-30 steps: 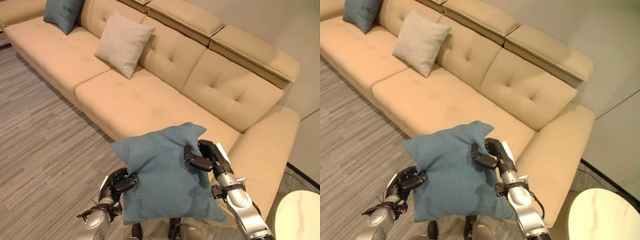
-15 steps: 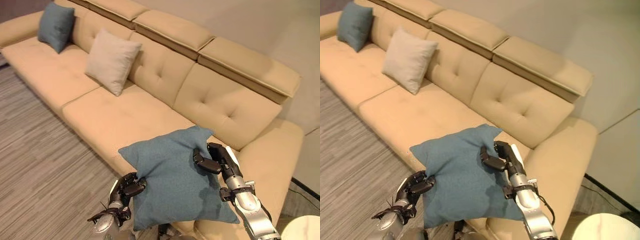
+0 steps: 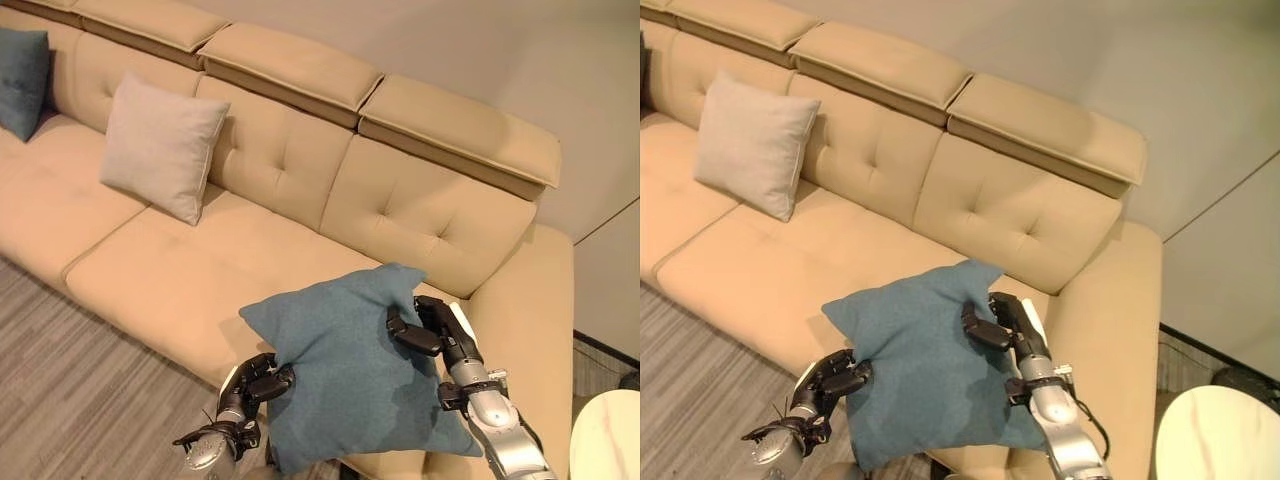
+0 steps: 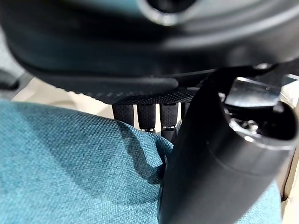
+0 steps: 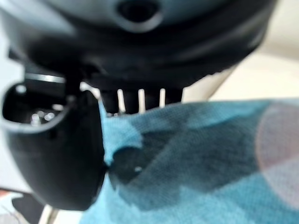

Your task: Pick up all the scattered cushions and arrange them neatly on the sofa.

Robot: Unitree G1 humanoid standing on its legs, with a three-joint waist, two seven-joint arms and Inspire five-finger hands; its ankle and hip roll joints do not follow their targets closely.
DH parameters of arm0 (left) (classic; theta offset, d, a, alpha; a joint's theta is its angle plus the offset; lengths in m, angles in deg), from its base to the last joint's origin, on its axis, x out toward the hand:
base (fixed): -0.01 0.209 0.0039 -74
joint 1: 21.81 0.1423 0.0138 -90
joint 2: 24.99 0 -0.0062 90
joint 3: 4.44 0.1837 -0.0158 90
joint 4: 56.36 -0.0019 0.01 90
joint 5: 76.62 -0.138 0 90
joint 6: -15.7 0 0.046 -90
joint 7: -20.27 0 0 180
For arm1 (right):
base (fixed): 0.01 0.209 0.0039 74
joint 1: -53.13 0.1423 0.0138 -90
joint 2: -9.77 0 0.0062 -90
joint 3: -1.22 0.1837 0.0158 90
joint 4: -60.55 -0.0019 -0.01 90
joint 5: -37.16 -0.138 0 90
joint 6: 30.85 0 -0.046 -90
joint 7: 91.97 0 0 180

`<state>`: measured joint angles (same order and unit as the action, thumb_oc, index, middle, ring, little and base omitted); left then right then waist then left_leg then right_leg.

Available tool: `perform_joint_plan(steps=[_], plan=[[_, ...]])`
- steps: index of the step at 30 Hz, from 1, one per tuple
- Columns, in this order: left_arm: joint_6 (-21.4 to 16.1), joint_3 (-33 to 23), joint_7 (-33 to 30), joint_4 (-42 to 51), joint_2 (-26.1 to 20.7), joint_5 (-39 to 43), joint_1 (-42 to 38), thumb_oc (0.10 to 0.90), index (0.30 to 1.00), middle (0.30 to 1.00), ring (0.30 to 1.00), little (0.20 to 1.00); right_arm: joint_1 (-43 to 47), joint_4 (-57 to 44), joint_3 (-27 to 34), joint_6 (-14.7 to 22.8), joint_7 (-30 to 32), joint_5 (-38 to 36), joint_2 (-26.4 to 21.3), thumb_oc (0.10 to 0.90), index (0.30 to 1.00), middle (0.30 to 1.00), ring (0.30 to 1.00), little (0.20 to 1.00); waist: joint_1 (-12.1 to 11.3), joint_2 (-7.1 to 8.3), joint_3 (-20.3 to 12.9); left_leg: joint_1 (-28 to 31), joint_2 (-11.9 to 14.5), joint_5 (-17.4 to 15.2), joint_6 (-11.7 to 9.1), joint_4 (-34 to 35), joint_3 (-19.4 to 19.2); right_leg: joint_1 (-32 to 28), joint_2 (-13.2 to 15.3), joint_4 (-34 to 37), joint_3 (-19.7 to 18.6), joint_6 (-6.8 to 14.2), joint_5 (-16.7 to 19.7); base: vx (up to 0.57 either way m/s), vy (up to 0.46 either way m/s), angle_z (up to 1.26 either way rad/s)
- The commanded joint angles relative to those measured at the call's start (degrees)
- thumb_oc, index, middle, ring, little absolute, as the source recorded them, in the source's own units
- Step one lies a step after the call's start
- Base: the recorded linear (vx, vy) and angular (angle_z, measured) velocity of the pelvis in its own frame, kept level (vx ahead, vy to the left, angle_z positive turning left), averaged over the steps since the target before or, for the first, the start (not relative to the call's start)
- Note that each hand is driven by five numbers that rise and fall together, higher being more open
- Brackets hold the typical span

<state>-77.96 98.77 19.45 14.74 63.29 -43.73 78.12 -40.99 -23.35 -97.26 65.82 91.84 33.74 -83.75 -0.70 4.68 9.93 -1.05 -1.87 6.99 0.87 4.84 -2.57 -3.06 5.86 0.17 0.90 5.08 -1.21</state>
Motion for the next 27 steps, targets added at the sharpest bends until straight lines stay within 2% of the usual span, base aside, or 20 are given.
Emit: perform_joint_plan(steps=[1, 3, 4, 5, 7, 8, 9, 10, 12, 15, 17, 18, 19, 23, 27], plan=[[-6.45, -2.55, 1.89, 10.12, 0.41, -0.24, -2.63, 0.400, 0.300, 0.300, 0.300, 0.300, 6.31, -6.23, 2.57, 5.78, 1.40, -1.92, 0.34, 0.400, 0.300, 0.300, 0.300, 0.300, -0.82, 0.99, -5.27, -0.06, 3.47, -9.64, -2.40, -5.15, 0.19, 2.55, 0.20, -4.42, 1.75, 3.41, -0.45, 0.00, 0.128, -0.61], [-6.48, -2.92, 1.82, 10.25, 0.29, -0.15, -2.53, 0.400, 0.300, 0.300, 0.300, 0.300, 6.49, -6.15, 2.34, 5.67, 1.45, -1.60, 0.68, 0.400, 0.300, 0.300, 0.300, 0.300, -1.01, 0.78, -4.93, 0.38, 3.40, -9.70, -2.03, -4.90, -0.62, 3.62, 0.38, -6.20, 1.78, 3.86, -0.47, -0.02, 0.084, -0.39], [-6.49, -3.25, 1.63, 10.19, 0.26, -0.05, -2.40, 0.400, 0.300, 0.300, 0.300, 0.300, 6.87, -5.87, 1.94, 5.66, 1.47, -1.36, 1.04, 0.400, 0.300, 0.300, 0.300, 0.300, -1.25, 0.54, -4.62, 0.63, 3.48, -9.84, -1.78, -4.83, -1.42, 4.66, 0.89, -7.41, 3.13, 4.22, -0.02, -0.06, 0.096, -0.33], [-6.59, -3.83, 1.33, 10.06, 0.44, 0.73, -2.21, 0.400, 0.300, 0.300, 0.300, 0.300, 7.27, -5.42, 1.19, 5.61, 1.49, -1.17, 1.65, 0.400, 0.300, 0.300, 0.300, 0.300, -2.19, 0.13, -4.09, 1.55, 3.78, -10.12, -1.69, -4.15, -3.42, 6.40, 2.84, -9.09, 8.41, 4.63, 0.83, -0.06, 0.065, -0.58], [-6.68, -4.10, 1.36, 9.95, 0.68, 1.24, -2.04, 0.400, 0.300, 0.300, 0.300, 0.300, 7.24, -5.18, 0.70, 5.63, 1.19, -0.91, 1.82, 0.400, 0.300, 0.300, 0.300, 0.300, -2.49, -0.04, -3.72, 2.28, 3.68, -10.11, -1.77, -3.49, -4.77, 7.62, 2.97, -9.55, 12.77, 4.31, 1.34, -0.03, 0.037, -0.99], [-6.68, -4.11, 1.36, 9.95, 0.69, 1.24, -2.05, 0.400, 0.300, 0.300, 0.300, 0.300, 7.24, -5.17, 0.69, 5.63, 1.19, -0.90, 1.81, 0.400, 0.300, 0.300, 0.300, 0.300, -2.44, -0.05, -3.73, 2.27, 3.68, -10.10, -1.78, -3.47, -4.73, 7.64, 2.97, -9.58, 12.82, 4.30, 1.32, -0.03, -0.019, -0.82], [-6.59, -4.66, 1.72, 9.99, 0.84, 1.66, -1.89, 0.400, 0.300, 0.300, 0.300, 0.300, 7.55, -4.89, 0.89, 5.53, 1.42, -0.42, 1.45, 0.400, 0.300, 0.300, 0.300, 0.300, -2.86, -0.30, -3.57, 2.43, 3.80, -10.46, -1.74, -3.89, -5.68, 7.94, 3.84, -8.84, 17.42, 4.25, 1.12, 0.00, -0.071, -0.40], [-6.53, -4.39, 2.08, 9.85, 1.02, 1.57, -1.98, 0.400, 0.300, 0.300, 0.300, 0.300, 7.06, -5.04, 1.11, 5.80, 1.47, -0.39, 1.27, 0.400, 0.300, 0.300, 0.300, 0.300, -2.54, -0.07, -3.53, 2.43, 3.63, -10.79, -1.88, -4.19, -5.57, 6.55, 3.14, -7.03, 17.17, 3.81, 0.49, 0.02, -0.116, -0.17], [-6.47, -4.32, 2.21, 9.57, 1.80, 1.90, -2.16, 0.400, 0.300, 0.300, 0.300, 0.300, 6.34, -4.76, 2.10, 5.45, 1.71, 0.27, 0.73, 0.400, 0.300, 0.300, 0.300, 0.300, -1.75, 0.51, -3.76, 2.30, 3.55, -11.38, -2.21, -5.38, -5.57, 5.86, 1.35, -5.18, 13.65, 3.17, 0.47, 0.07, -0.123, -0.08], [-6.24, -3.80, 2.81, 9.64, 1.98, 1.97, -2.21, 0.400, 0.300, 0.300, 0.300, 0.300, 5.78, -5.08, 2.79, 5.50, 2.10, 0.00, 0.02, 0.400, 0.300, 0.300, 0.300, 0.300, -1.51, 0.62, -3.99, 1.13, 3.69, -12.14, -2.64, -8.48, -5.64, 4.93, 1.37, -3.52, 14.01, 2.47, 0.69, 0.04, -0.086, 0.04], [-6.13, -2.98, 2.74, 9.76, 2.36, 2.08, -2.51, 0.400, 0.300, 0.300, 0.300, 0.300, 5.34, -4.88, 3.31, 5.32, 2.22, -0.52, -1.59, 0.400, 0.300, 0.300, 0.300, 0.300, -1.63, 0.43, -2.92, -1.64, 4.80, -13.41, -4.19, -15.52, -3.18, 3.45, 0.99, -3.02, 13.52, 1.14, -0.19, 0.00, -0.068, 0.05], [-6.20, -2.76, 2.73, 9.73, 2.47, 2.20, -2.74, 0.400, 0.300, 0.300, 0.300, 0.300, 5.39, -4.68, 3.28, 5.25, 2.29, -0.68, -1.73, 0.400, 0.300, 0.300, 0.300, 0.300, -1.81, 0.47, -2.80, -2.96, 4.36, -12.94, -4.59, -16.37, -1.43, 3.52, 0.94, -2.90, 13.34, 0.87, -0.30, -0.02, -0.011, 0.15], [-6.14, -2.50, 2.55, 9.78, 2.63, 2.21, -2.95, 0.400, 0.300, 0.300, 0.300, 0.300, 5.52, -4.44, 3.26, 5.13, 2.24, -0.76, -1.96, 0.400, 0.300, 0.300, 0.300, 0.300, -1.90, 0.35, -2.71, -3.89, 4.12, -12.97, -4.91, -16.37, 0.42, 3.40, 0.77, -2.82, 13.17, 0.74, -0.48, -0.01, 0.001, 0.05], [-5.93, -2.03, 1.92, 9.94, 2.50, 1.76, -3.42, 0.400, 0.300, 0.300, 0.300, 0.300, 5.91, -3.98, 3.18, 4.99, 2.49, -1.29, -2.67, 0.400, 0.300, 0.300, 0.300, 0.300, -1.75, 0.04, -2.93, -5.71, 4.83, -11.31, -5.62, -13.96, 3.18, 2.30, 0.58, -2.57, 12.39, 1.21, -0.96, 0.07, 0.050, -0.08], [-5.80, -2.01, 1.87, 10.17, 2.35, 1.12, -3.71, 0.400, 0.300, 0.300, 0.300, 0.300, 5.22, -4.89, 3.75, 4.73, 2.36, -0.59, -2.86, 0.400, 0.300, 0.300, 0.300, 0.300, -1.01, -0.71, -3.91, -3.68, 5.68, -10.64, -5.19, -10.56, 1.93, 1.74, 0.64, -2.72, 11.99, 1.43, -1.58, 0.12, 0.118, -0.13]])
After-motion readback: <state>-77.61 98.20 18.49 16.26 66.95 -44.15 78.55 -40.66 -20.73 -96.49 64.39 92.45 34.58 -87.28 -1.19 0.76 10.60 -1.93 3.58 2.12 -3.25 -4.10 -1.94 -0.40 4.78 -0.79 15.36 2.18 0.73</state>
